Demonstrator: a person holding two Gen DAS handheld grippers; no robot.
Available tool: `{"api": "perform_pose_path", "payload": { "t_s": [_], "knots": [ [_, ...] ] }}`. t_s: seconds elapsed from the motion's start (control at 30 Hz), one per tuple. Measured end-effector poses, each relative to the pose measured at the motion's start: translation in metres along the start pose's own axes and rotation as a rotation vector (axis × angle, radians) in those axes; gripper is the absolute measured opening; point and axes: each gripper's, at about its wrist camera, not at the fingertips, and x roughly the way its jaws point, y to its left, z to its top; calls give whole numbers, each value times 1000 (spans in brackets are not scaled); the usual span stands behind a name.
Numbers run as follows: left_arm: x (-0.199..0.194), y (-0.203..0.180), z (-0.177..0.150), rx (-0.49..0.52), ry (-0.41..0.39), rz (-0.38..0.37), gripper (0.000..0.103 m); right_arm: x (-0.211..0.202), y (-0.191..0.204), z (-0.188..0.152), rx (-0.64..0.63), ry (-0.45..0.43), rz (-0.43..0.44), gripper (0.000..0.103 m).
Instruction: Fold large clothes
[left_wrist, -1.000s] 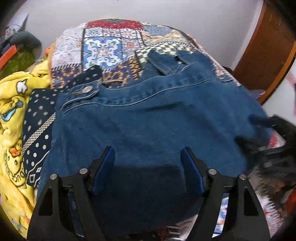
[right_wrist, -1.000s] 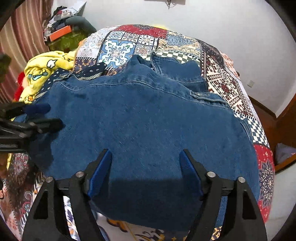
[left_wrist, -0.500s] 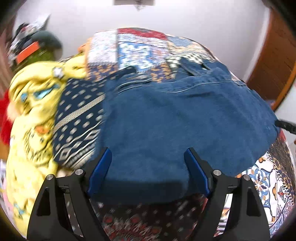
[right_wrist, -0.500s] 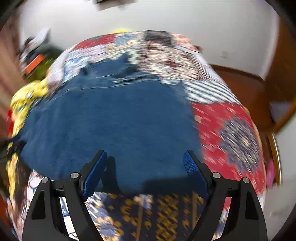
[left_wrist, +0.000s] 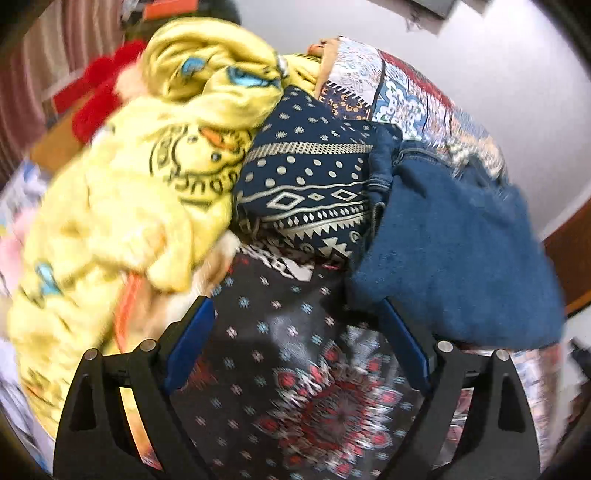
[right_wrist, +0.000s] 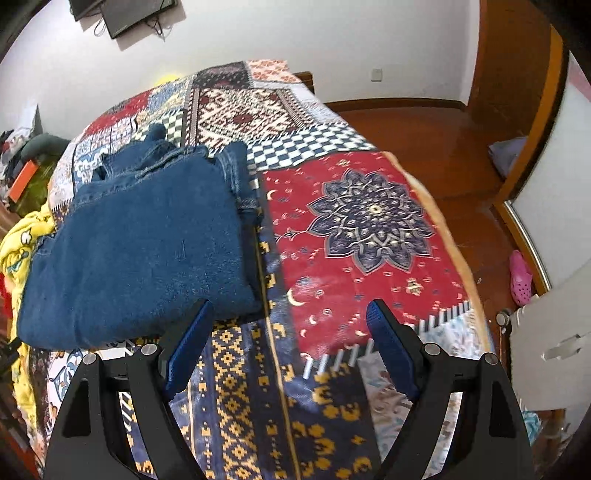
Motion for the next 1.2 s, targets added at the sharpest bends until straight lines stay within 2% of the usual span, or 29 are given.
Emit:
{"api": "perform_pose_path", "payload": {
  "t_s": [0.07, 0.1, 0.17, 0.27, 0.3, 0.33, 0.4, 0.47, 0.53, 0.6, 0.7, 0.77, 0.83, 0.9, 1.0, 1.07, 1.2],
  "knots": [
    [-5, 4, -3, -85, 22, -143, 91, -7, 0, 1, -1, -16, -4, 82],
    [-5, 3, -4, -105, 31, -190, 91, -8, 1, 3, -7, -23, -6, 82],
    [0, -2, -7, -175, 70, -355, 91, -12, 5, 4, -21, -38, -6, 82],
    [17, -14, -10, -250, 134, -507, 91, -13, 16, 5, -45, -52, 5, 82],
    [23, -20, -9, -251, 147, -526, 91, -12, 20, 5, -54, -54, 13, 82],
    [31, -26, -8, -247, 164, -534, 90, -12, 26, 5, -66, -54, 24, 82],
    [47, -38, -7, -241, 173, -503, 87, -12, 35, 4, -81, -54, 43, 82],
    [61, -45, -2, -257, 174, -508, 75, -7, 45, 6, -91, -37, 71, 82],
    [71, -50, 5, -279, 155, -517, 72, -2, 56, 7, -108, -18, 87, 82],
    [76, -50, 11, -295, 125, -495, 71, -1, 66, 6, -135, -16, 95, 82],
    [80, -48, 14, -353, 88, -446, 61, 0, 84, 5, -189, -17, 102, 82],
    [75, -41, 13, -401, 66, -433, 47, 2, 96, 6, -218, -9, 112, 82],
    [61, -38, 9, -402, 39, -429, 38, 2, 111, 7, -253, -5, 126, 82],
    [46, -40, 9, -367, 13, -414, 33, 1, 125, 7, -297, -5, 132, 82],
    [19, -53, 17, -245, -36, -403, 25, -3, 147, 6, -385, -20, 143, 82],
    [-3, -63, 27, -161, -75, -397, 24, -5, 162, 6, -435, -30, 153, 82],
    [-46, -72, 46, -76, -193, -387, 24, -1, 195, 9, -486, -34, 192, 82]
  ]
}}
